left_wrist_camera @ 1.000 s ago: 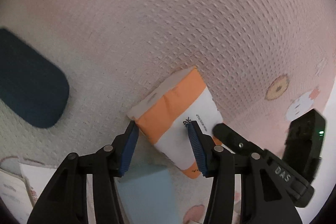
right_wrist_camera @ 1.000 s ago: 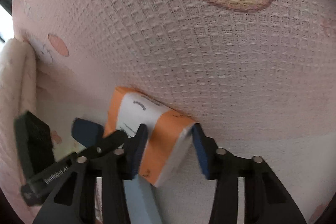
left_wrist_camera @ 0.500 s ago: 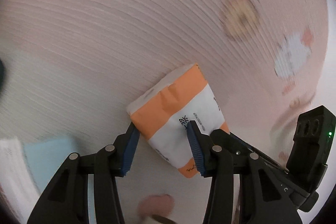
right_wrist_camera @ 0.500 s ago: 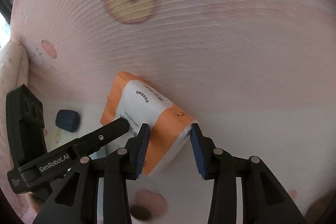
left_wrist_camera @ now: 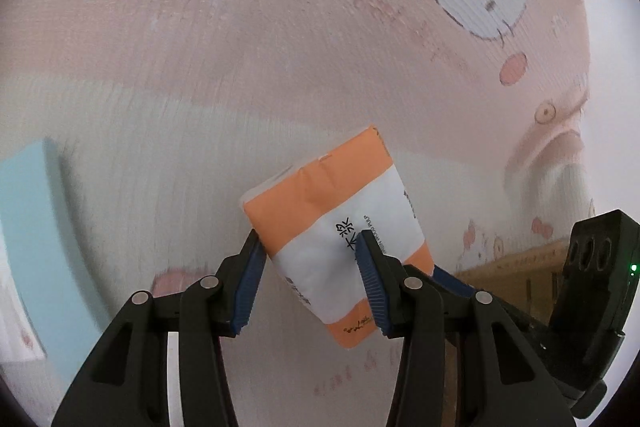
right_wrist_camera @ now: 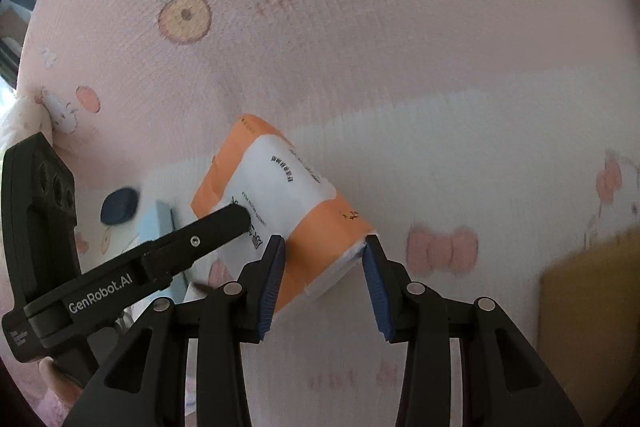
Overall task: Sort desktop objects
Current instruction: 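Close the right gripper on the tissue pack and lift it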
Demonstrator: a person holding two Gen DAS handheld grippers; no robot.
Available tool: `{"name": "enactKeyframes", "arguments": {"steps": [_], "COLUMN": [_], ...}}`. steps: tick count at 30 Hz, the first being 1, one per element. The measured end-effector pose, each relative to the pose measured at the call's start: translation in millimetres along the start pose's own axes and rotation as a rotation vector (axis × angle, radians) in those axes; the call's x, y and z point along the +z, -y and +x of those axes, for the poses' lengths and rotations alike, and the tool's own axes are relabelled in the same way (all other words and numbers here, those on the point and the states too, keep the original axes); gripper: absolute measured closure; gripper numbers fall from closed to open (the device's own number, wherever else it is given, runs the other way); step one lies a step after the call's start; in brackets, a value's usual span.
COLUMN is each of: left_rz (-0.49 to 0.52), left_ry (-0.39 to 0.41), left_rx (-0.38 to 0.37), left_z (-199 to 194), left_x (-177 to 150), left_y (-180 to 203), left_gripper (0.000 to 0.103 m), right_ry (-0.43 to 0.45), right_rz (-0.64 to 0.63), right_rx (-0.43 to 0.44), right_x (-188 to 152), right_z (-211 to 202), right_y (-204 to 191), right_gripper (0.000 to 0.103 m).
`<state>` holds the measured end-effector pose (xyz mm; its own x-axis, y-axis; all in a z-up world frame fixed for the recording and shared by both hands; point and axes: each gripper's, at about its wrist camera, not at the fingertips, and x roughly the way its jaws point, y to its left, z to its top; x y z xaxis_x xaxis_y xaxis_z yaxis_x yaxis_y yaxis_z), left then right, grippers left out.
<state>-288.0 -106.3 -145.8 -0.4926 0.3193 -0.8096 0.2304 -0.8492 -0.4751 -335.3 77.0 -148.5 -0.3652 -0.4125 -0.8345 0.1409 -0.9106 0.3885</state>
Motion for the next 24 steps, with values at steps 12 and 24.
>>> {"name": "enactKeyframes", "arguments": {"steps": [12, 24], "left_rz": [0.019, 0.149], "left_ry": [-0.068, -0.100], "left_rx": [-0.026, -0.020], "left_z": [-34, -67], "left_x": [-83, -170], "left_y": [-17, -20], "left_gripper": [0.053, 0.053], "right_ry": [-0.042, -0.112], "right_rz": [-0.022, 0.054], "right_rx": [-0.071, -0.029], "right_x": [-93, -198], "right_z": [-39, -67], "right_y": [-13, 1], "right_gripper": [0.066, 0.065]}}
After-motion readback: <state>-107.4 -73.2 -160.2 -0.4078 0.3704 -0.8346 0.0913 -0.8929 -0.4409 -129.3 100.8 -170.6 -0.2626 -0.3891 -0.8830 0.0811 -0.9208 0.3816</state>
